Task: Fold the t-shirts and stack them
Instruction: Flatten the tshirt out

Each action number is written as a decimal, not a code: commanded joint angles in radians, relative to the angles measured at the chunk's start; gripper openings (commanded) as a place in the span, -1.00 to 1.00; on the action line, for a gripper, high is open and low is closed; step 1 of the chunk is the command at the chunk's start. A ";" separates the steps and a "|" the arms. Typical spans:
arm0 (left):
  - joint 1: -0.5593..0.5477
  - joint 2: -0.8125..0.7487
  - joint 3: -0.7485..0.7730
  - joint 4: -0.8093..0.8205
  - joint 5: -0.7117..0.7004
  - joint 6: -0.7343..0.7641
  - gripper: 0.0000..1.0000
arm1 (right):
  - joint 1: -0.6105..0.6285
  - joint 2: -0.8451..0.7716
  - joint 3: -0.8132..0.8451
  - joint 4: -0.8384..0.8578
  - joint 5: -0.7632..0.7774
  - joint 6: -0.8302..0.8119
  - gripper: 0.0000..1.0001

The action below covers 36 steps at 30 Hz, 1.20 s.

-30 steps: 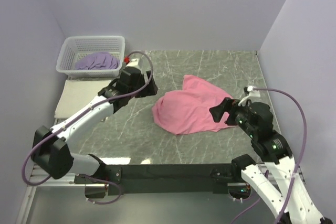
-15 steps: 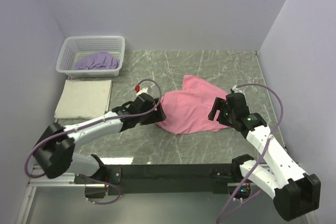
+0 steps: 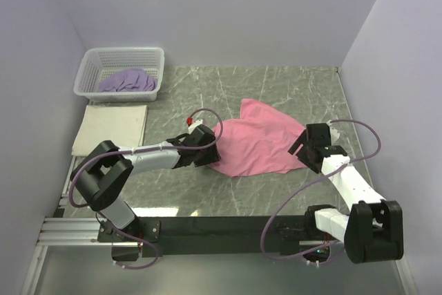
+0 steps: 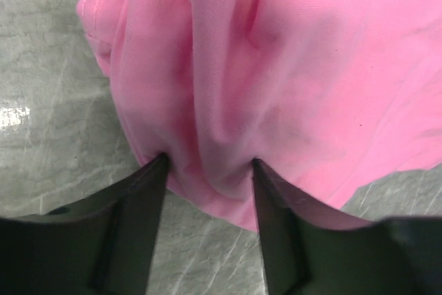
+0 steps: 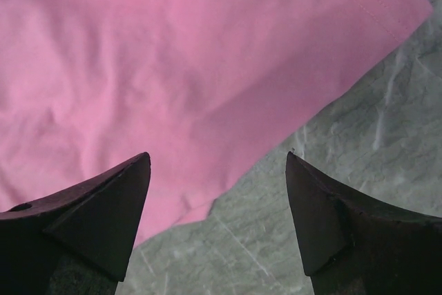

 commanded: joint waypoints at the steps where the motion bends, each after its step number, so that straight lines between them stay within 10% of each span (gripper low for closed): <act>1: -0.006 0.006 0.022 0.035 -0.023 -0.009 0.10 | -0.020 0.045 -0.016 0.084 0.041 0.028 0.69; 11: -0.006 0.023 0.011 0.031 -0.066 -0.006 -0.61 | -0.055 0.134 -0.065 0.153 -0.029 0.021 0.33; 18: -0.008 -0.046 0.068 -0.104 -0.167 0.044 -0.99 | -0.055 0.180 -0.045 0.178 -0.055 0.008 -1.00; 27: -0.006 -0.308 0.287 -0.426 -0.488 0.159 -0.99 | -0.057 -0.102 0.197 0.013 0.081 0.024 -1.00; 36: -0.017 -0.552 0.482 -0.649 -0.399 0.225 -0.99 | -0.055 -0.395 0.392 -0.120 0.034 -0.061 -1.00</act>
